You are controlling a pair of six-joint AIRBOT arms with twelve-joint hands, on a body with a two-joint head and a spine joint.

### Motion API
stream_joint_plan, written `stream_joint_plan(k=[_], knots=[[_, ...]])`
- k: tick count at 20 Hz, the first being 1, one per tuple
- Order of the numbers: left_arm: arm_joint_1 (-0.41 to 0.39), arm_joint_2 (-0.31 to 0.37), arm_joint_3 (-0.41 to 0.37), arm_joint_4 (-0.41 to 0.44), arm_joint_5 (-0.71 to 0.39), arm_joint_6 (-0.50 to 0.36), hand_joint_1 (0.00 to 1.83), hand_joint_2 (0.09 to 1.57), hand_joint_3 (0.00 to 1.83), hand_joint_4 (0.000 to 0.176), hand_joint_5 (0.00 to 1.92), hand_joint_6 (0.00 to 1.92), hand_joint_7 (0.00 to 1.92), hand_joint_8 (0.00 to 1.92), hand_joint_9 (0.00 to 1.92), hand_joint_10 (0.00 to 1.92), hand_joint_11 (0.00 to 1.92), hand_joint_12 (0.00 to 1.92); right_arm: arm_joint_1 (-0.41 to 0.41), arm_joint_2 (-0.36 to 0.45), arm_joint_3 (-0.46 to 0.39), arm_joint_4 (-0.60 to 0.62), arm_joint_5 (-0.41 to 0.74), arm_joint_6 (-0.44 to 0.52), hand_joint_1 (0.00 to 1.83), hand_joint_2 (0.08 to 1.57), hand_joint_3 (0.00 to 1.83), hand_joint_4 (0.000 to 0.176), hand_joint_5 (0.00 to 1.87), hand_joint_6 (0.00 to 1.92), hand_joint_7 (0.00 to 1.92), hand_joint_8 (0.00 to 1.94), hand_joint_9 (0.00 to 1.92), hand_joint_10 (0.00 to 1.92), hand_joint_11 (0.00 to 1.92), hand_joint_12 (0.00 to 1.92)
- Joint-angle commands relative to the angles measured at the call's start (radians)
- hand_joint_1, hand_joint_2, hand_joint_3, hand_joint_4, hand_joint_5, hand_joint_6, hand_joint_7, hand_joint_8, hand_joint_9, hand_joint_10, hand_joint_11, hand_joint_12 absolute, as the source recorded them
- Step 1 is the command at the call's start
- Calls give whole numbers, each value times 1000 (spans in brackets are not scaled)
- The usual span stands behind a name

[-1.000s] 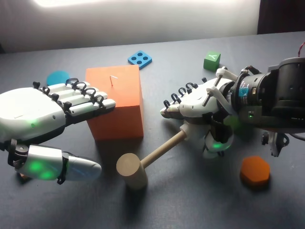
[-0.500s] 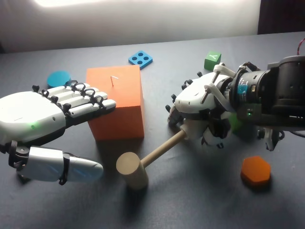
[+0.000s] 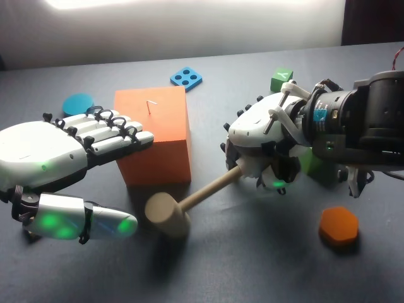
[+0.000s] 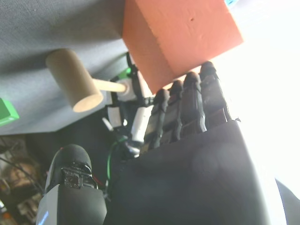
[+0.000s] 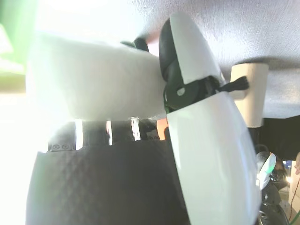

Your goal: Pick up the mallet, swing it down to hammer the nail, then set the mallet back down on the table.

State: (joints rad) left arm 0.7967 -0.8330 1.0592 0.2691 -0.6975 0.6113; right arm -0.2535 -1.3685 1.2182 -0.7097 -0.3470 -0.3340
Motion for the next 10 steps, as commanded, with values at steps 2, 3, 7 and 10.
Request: stream_joint_plan(k=[2, 3, 7, 10], knots=[[-2, -4, 3, -15, -74, -6, 0, 1106, 11, 0, 42, 9, 39, 8, 40, 7, 34, 17, 2, 9, -6, -6, 3, -6, 865, 1191, 13, 0, 696, 1892, 889, 1941, 1018, 1921, 1118, 1921], [-2, -4, 4, -15, -74, -6, 0, 1104, 9, 0, 40, 7, 37, 6, 39, 6, 32, 17, 3, 11, -9, -6, 3, -7, 684, 1277, 17, 0, 766, 1915, 954, 1941, 1055, 1921, 1163, 1921], [-2, -4, 7, -15, -74, -6, 0, 1104, 8, 0, 26, 0, 34, 2, 38, 3, 24, 15, 5, 25, -33, -6, 3, -19, 460, 1541, 21, 0, 1296, 1921, 1557, 1941, 1646, 1921, 1725, 1921], [-2, -4, 4, -15, -74, -6, 0, 1101, 5, 0, 38, 6, 43, 5, 45, 5, 25, 17, 5, 46, -67, -6, 3, -32, 303, 1571, 54, 174, 1375, 1921, 1614, 1941, 1710, 1921, 1794, 1921]])
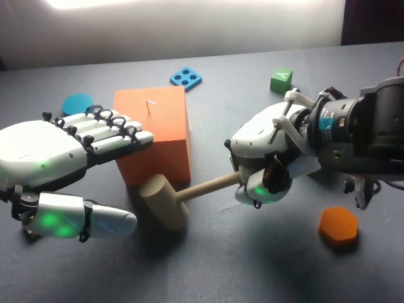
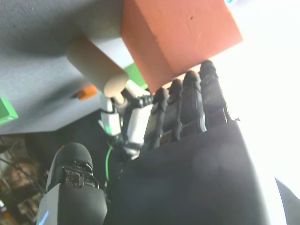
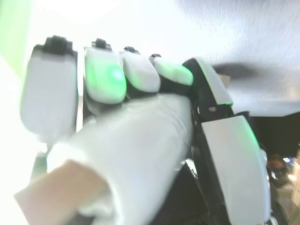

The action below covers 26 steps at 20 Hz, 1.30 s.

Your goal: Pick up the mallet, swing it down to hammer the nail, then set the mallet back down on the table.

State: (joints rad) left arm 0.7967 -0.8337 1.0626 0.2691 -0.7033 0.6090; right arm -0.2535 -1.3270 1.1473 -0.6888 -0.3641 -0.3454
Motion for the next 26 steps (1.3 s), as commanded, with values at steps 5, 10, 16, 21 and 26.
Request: stream_joint_plan(k=[5, 10, 16, 21, 26], knots=[[-2, -3, 1, -15, -68, -4, 0, 1097, 2, 0, 22, 0, 22, 0, 26, 0, 7, 11, 23, 87, -86, -27, 19, -34, 424, 1571, 60, 176, 1369, 1921, 1619, 1941, 1718, 1921, 1807, 1921], [-3, -3, 0, -15, -68, -4, 0, 1111, 7, 0, 36, 4, 46, 7, 51, 7, 29, 23, 91, 202, -162, -27, 33, -49, 417, 1571, 74, 176, 1376, 1921, 1661, 1941, 1768, 1921, 1862, 1921], [-4, -3, 0, -15, -68, -4, 0, 1118, 7, 0, 35, 4, 32, 6, 33, 5, 13, 19, 198, 298, -179, -26, 120, -16, 431, 1571, 71, 176, 1326, 1921, 1641, 1941, 1742, 1921, 1842, 1921], [-4, -3, 1, -15, -68, -4, 0, 1120, 6, 0, 31, 8, 30, 7, 33, 5, 12, 20, 239, 317, -166, -26, 320, 23, 451, 1571, 63, 176, 1318, 1921, 1638, 1941, 1742, 1921, 1831, 1921], [-4, -3, 1, -15, -68, -4, 0, 1118, 3, 0, 59, 12, 55, 10, 52, 8, 29, 31, 260, 250, -76, -24, 436, 87, 510, 1571, 29, 176, 1366, 1921, 1667, 1941, 1761, 1921, 1839, 1921]])
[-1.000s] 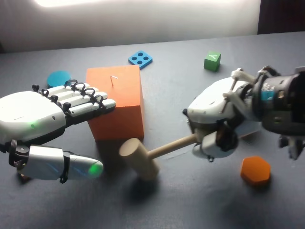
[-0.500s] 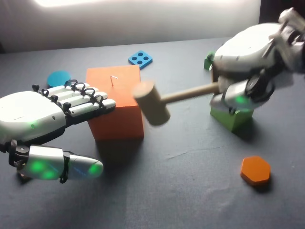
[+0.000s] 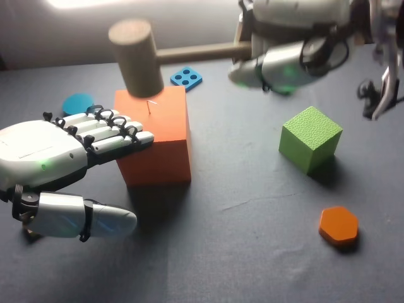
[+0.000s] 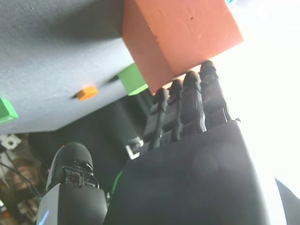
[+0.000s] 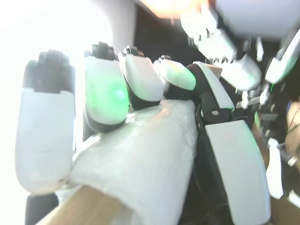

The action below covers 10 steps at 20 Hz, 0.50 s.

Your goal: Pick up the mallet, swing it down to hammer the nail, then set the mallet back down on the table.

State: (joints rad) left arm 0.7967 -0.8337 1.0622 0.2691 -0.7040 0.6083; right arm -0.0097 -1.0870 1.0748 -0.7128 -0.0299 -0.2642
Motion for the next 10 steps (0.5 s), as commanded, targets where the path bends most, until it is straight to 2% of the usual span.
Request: stream_joint_plan(k=[1, 5, 6, 9, 10], knots=[[-4, -3, 1, -15, -67, -3, 0, 1107, 0, 0, 55, 9, 49, 6, 42, 3, 14, 26, 19, -6, 16, 0, 108, 4, 516, 1571, 33, 176, 1363, 1921, 1669, 1941, 1764, 1921, 1852, 1921], [-4, -3, 3, -15, -67, -3, 0, 1112, 0, 0, 39, 6, 37, 7, 39, 7, 21, 29, 5, -66, 93, 30, 165, -67, 519, 1571, 26, 176, 1383, 1921, 1702, 1941, 1798, 1921, 1894, 1921], [-4, -3, 3, -15, -67, -3, 0, 1114, 1, 0, 39, 6, 38, 6, 41, 7, 19, 28, -21, -70, 99, 371, 233, -432, 532, 1571, 23, 176, 1378, 1921, 1700, 1941, 1801, 1921, 1900, 1921], [-4, -4, 3, -15, -67, -3, 0, 1122, 4, 0, 41, 4, 35, 3, 31, 1, 9, 26, -68, -76, 86, 749, 387, -903, 519, 1571, 34, 176, 1376, 1921, 1687, 1941, 1785, 1921, 1893, 1921], [-4, -4, 3, -15, -67, -3, 0, 1124, 5, 0, 32, 0, 29, 0, 29, 0, 7, 26, -75, -80, 85, 788, 378, -952, 518, 1571, 34, 176, 1375, 1921, 1687, 1941, 1785, 1921, 1892, 1921]])
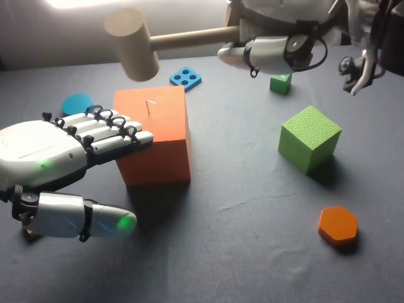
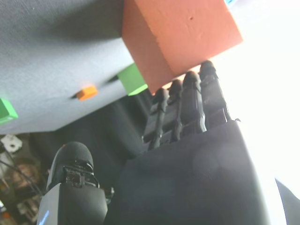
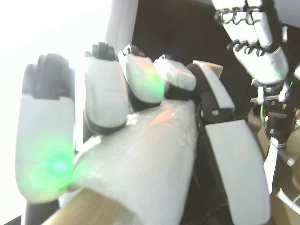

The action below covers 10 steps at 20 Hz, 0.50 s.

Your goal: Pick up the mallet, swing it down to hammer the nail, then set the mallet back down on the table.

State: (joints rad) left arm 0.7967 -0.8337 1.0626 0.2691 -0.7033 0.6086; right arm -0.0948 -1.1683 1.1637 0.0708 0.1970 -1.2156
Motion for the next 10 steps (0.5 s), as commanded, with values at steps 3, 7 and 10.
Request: stream_joint_plan(k=[3, 7, 10], knots=[[-4, -4, 2, -15, -68, -4, 0, 1122, 3, 0, 29, 1, 26, 2, 24, 2, 4, 26, -31, -18, -5, 234, 160, -210, 555, 1567, 20, 176, 1355, 1921, 1678, 1941, 1779, 1921, 1885, 1921], [-4, -4, 3, -15, -66, -4, 0, 1125, 3, 0, 27, 1, 22, 0, 20, 0, 0, 8, -41, -44, -5, 616, 162, -546, 526, 1571, 41, 176, 1371, 1921, 1689, 1941, 1786, 1921, 1891, 1921], [-4, -6, 5, -15, -65, -3, 0, 1126, 3, 0, 37, 4, 43, 8, 35, 6, 11, 9, -44, -65, -5, 825, 191, -744, 523, 1568, 18, 176, 1368, 1921, 1688, 1941, 1784, 1921, 1879, 1921]])
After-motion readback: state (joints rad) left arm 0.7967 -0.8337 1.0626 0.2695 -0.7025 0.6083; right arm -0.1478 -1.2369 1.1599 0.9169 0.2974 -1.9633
